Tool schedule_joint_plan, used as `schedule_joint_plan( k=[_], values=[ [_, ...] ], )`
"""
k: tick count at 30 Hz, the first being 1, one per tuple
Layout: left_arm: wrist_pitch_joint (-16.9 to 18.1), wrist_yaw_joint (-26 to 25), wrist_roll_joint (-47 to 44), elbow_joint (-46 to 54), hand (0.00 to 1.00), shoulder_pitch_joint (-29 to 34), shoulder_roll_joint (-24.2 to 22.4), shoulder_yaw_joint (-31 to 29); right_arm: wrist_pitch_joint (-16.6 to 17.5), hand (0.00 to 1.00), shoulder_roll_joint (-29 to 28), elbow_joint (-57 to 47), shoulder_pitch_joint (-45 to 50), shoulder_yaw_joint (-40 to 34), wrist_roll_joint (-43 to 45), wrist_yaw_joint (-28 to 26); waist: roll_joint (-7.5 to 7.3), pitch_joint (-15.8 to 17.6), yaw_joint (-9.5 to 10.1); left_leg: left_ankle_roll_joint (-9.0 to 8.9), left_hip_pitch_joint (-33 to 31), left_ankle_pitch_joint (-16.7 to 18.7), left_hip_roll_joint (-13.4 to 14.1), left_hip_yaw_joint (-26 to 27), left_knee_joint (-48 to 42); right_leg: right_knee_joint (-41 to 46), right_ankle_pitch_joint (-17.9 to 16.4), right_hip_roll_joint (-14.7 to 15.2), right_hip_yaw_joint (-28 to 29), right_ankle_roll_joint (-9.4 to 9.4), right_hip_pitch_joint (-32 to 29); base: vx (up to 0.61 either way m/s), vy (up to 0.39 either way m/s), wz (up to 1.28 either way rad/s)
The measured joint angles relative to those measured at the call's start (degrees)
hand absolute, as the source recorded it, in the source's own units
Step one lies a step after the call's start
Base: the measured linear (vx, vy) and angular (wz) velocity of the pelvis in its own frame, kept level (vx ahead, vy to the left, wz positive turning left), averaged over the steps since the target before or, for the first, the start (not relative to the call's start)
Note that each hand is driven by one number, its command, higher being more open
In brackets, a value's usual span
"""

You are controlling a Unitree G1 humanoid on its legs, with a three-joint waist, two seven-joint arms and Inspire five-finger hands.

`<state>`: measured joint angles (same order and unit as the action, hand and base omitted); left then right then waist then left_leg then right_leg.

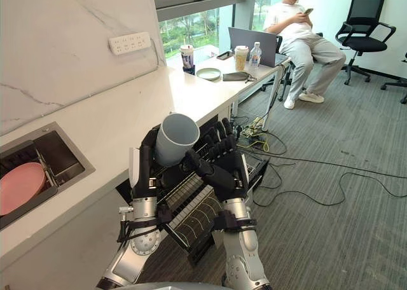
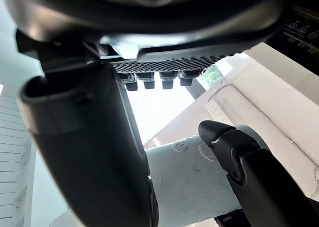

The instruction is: Walk over to the sink, pick up the cup, carry it to the dishwasher, place the cup inside the dishwasher, then close the dishwasher door

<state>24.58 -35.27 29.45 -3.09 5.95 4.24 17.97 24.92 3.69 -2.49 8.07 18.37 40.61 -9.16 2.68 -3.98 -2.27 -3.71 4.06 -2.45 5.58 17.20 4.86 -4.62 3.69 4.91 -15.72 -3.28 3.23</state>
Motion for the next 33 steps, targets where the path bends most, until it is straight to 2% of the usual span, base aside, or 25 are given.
schedule_joint_plan(
  k=[3, 5, 6, 12, 21, 33],
  values=[
    [0.05, 3.38, -0.09, 0.94, 0.0, 0.02, 1.6, -0.68, -7.56, 1.0, 4.07, -8.72, -3.43, -6.5, 3.12, -1.74, -0.05, 0.0, 0.0, 0.0, 0.83, 0.0, 0.0, -0.08, 0.01, 0.01, 0.0, 0.03, -0.08, -0.01, 0.97, 0.0, 0.0, 0.0],
    [0.05, 4.34, -0.1, 1.48, 0.0, 0.02, 1.67, -0.59, -9.8, 1.0, 5.09, -10.7, -5.33, -8.68, 3.61, -1.89, -0.07, 0.01, 0.0, 0.0, 1.1, 0.0, 0.02, -0.11, 0.1, 0.04, 0.0, 0.03, -0.12, -0.01, 1.28, -0.05, -0.009, 0.02],
    [0.05, 4.72, 0.0, 1.84, 0.0, 0.01, 1.65, -0.3, -11.95, 1.0, 5.47, -11.83, -6.75, -9.45, 4.33, -1.88, -0.11, 0.0, -0.09, 0.0, 1.17, 0.01, 0.1, -0.15, 0.27, 0.05, -0.02, -0.02, -0.19, 0.0, 1.41, -0.07, -0.013, 0.02],
    [0.15, 6.67, 1.04, 5.01, 0.0, -0.02, 1.79, 1.09, -19.68, 1.0, 5.85, -12.33, -7.48, -8.91, 4.24, -2.04, -0.56, 0.3, 0.19, -0.11, 1.17, -0.13, 0.09, -0.48, 0.32, 0.13, -0.03, -0.01, -0.54, 0.01, 1.41, -0.02, -0.005, 0.03],
    [-0.25, 10.49, -0.01, 5.52, 0.0, -1.87, 2.39, 1.26, -24.63, 1.0, 5.9, -12.34, -7.58, -9.01, 2.47, -3.59, -1.58, 0.98, 0.22, -0.02, 1.06, -0.26, 0.01, -0.68, 0.32, 0.13, -0.01, 0.06, -0.76, -0.01, 1.43, 0.0, 0.0, 0.0],
    [-3.34, 14.14, -7.81, 5.63, 0.0, -2.22, 2.52, 0.97, -25.74, 1.0, 6.15, -12.34, -7.59, -7.91, -3.11, -4.91, -2.24, 1.42, 0.32, 0.0, 1.07, -0.32, 0.03, -0.85, 0.33, 0.18, -0.02, 0.06, -0.92, -0.01, 1.5, 0.0, 0.0, 0.0]
  ],
)
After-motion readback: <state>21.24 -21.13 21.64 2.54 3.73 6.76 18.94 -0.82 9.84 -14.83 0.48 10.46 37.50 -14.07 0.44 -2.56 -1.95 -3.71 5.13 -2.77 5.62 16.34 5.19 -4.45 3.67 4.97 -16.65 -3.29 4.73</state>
